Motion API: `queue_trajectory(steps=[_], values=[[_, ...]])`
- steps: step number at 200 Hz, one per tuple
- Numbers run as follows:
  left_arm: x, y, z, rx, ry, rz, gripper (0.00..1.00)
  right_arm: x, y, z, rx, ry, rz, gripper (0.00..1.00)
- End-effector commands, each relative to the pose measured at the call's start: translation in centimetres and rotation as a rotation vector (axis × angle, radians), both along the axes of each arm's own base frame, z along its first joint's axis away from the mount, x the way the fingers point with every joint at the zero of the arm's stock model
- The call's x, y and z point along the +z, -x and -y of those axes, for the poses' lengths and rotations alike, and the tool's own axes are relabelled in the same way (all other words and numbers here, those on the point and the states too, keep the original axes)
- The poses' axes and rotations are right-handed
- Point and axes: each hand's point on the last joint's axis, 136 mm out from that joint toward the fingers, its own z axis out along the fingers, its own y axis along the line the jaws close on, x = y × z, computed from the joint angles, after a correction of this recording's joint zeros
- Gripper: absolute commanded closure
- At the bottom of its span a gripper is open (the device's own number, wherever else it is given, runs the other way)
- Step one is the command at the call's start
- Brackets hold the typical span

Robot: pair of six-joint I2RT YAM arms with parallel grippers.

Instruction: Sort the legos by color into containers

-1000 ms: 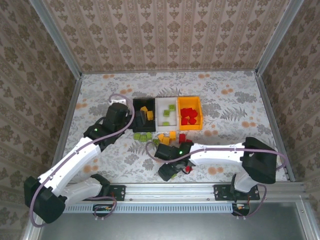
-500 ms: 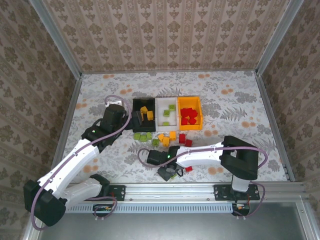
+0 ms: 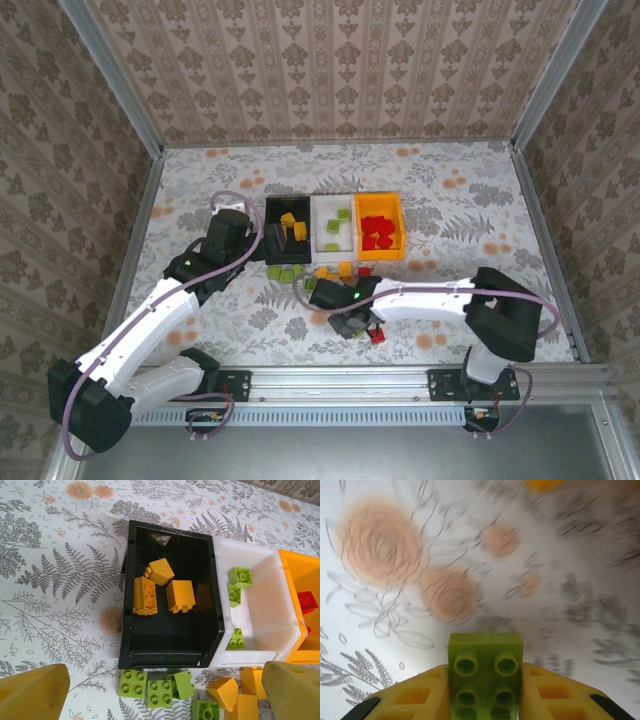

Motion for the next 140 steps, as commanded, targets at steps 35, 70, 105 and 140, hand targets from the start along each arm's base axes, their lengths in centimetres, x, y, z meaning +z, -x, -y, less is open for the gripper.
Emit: queue_trajectory(steps=[35,70,105,140], values=[[-2.6,0.7,0.4,-0.01,0.032,-0.067,0.0,10.7,-8.5,0.3,-0.174,-0.257,0.224,0.67],[-4.6,1.5,0.8,-0.025,0.034,-0.118,0.0,13.3,-15.4,-0.8,-0.292,-0.35,0.295,0.65],[-6.0,2.1,1.2,-0.049,0.016,-0.159,0.0,11.6,-21.2,-2.0,-0.377,-0.333,0.275,0.66],[-7.3,2.6,1.5,-0.073,0.003,-0.193,0.0,9.1,-24.1,-1.5,-0.469,-0.243,0.263,0.63]])
